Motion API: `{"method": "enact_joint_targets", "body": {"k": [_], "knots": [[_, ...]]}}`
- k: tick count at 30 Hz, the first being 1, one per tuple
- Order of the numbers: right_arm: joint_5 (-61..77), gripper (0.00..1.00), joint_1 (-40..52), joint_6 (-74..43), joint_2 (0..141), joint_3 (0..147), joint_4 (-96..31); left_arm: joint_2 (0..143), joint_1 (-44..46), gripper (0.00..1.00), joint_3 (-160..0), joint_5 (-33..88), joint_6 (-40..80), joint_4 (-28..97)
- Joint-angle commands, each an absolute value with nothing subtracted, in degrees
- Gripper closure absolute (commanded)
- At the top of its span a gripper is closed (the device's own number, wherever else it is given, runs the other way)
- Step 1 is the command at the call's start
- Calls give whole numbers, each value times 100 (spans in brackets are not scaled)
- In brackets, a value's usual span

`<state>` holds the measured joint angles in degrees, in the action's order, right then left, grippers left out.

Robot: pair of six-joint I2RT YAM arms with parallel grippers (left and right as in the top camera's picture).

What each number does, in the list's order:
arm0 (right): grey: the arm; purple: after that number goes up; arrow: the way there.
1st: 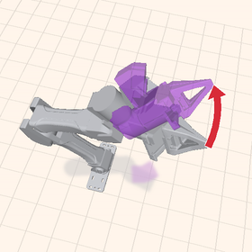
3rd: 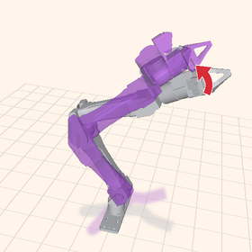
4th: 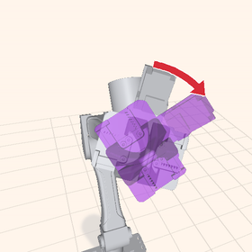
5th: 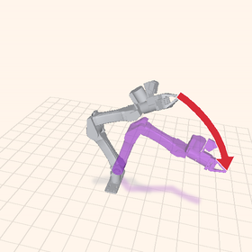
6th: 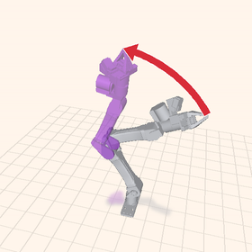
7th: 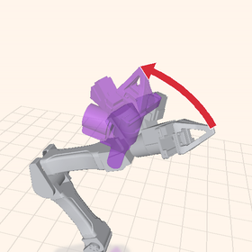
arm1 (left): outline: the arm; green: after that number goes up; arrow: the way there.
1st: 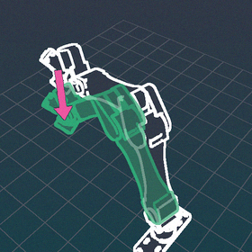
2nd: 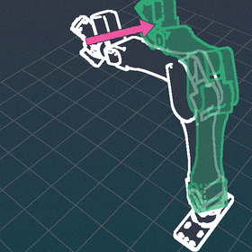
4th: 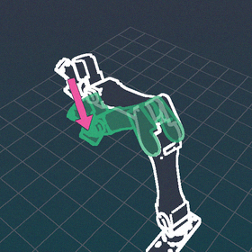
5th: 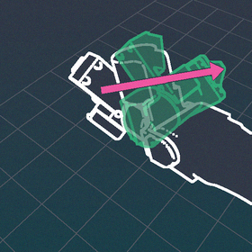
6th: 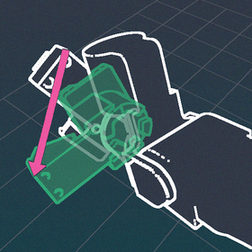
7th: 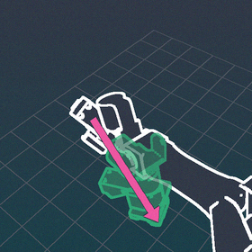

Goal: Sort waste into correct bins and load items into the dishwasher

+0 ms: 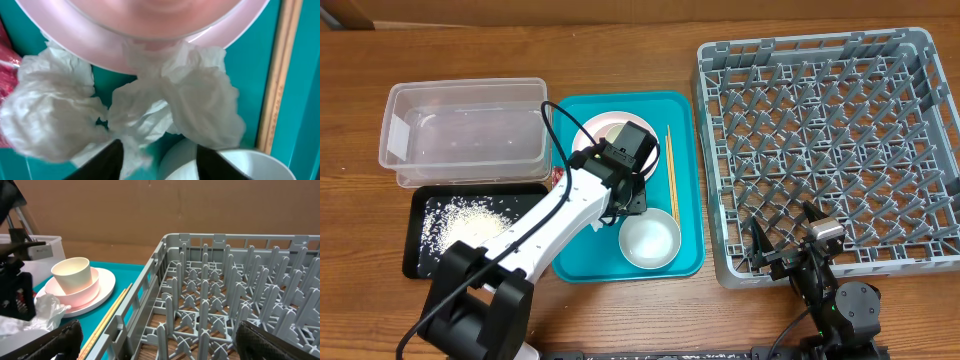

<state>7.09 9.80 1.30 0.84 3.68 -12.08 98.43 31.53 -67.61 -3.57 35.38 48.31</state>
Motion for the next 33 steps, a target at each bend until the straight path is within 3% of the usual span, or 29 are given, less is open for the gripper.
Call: {"method": "enact_joint_targets", "body": {"k": [1,5,10,18,23,33], "knots": [[714,0,1000,134,16,370,-1197,10057,3170,43,-6873,-357,3463,4783],[714,0,1000,134,16,370,-1197,10178,3170,34,-6873,-360,3422,4720],[714,0,1000,134,16,370,-1197,10385,3170,31,-6873,-484,3422,4727],[714,0,1000,134,16,370,-1197,10569,3168,31,-6873,-556,3315,4654],[714,0,1000,134,16,370,-1197,10475,3168,44,-6936,-615,3124,4694],[714,0,1000,134,16,370,-1194,9786,3162,37,-7553,-639,3146,5732]]}}
